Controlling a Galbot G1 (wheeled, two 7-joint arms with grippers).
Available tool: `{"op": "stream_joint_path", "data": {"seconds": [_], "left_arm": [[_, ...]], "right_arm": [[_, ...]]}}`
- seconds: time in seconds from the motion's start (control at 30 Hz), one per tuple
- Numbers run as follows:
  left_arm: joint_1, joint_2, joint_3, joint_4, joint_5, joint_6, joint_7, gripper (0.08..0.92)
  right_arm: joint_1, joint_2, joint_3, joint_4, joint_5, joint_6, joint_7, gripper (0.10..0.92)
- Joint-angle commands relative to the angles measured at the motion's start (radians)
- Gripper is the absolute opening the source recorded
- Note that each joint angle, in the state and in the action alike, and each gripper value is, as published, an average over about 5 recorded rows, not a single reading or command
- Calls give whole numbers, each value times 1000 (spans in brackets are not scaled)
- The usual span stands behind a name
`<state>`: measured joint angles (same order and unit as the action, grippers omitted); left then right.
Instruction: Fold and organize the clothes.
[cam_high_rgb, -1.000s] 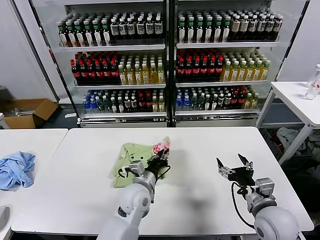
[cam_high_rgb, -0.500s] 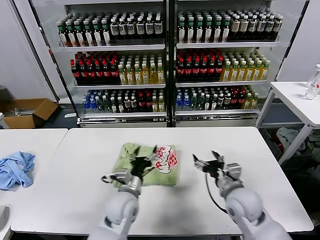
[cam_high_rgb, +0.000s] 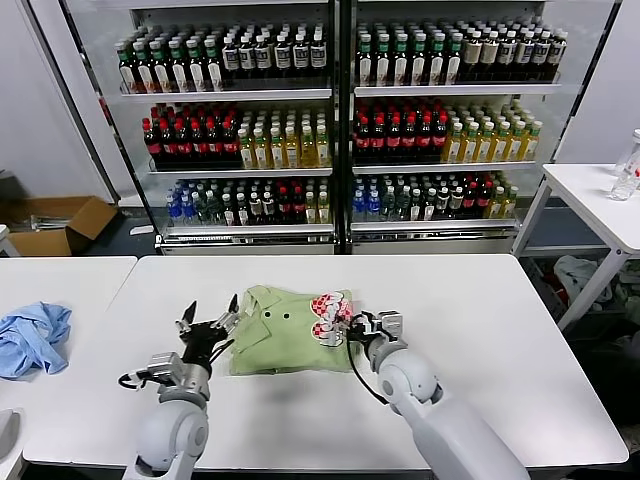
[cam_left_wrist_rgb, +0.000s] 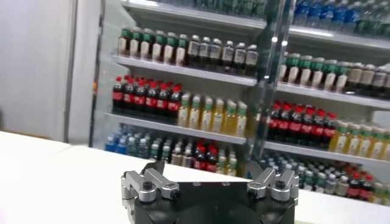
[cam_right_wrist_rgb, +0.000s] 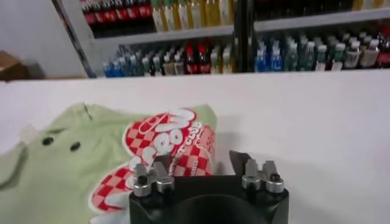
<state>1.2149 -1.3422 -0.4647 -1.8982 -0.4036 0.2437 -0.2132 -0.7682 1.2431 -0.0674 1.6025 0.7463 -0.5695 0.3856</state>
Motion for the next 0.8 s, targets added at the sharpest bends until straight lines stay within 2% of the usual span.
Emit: {"op": "stream_joint_path", "data": {"seconds": [0.03,0.2,0.4,0.57,0.67,0.8], "left_arm": [[37,40,-62,-14,-7,-22,1,823],[29,36,-50,-11,-6,-21,1,823],[48,41,-42,-28,-10,-18,2,823],[65,35,-26,-34,1,-16,4,822],[74,24,-11,-38,13,-17,6,823],[87,14,10,-56,34,-16,9,823]], "right_arm": [[89,41,-99,-147,27,-12,57,603],[85,-16,-79,-113,8,-11,31,456],[64,-174,-1,-30,-29,-9,-36,283],[29,-305,80,13,-193,5,-187,147],[5,-317,113,25,-281,80,-236,116],[-60,-281,152,76,-363,251,-143,142]]}}
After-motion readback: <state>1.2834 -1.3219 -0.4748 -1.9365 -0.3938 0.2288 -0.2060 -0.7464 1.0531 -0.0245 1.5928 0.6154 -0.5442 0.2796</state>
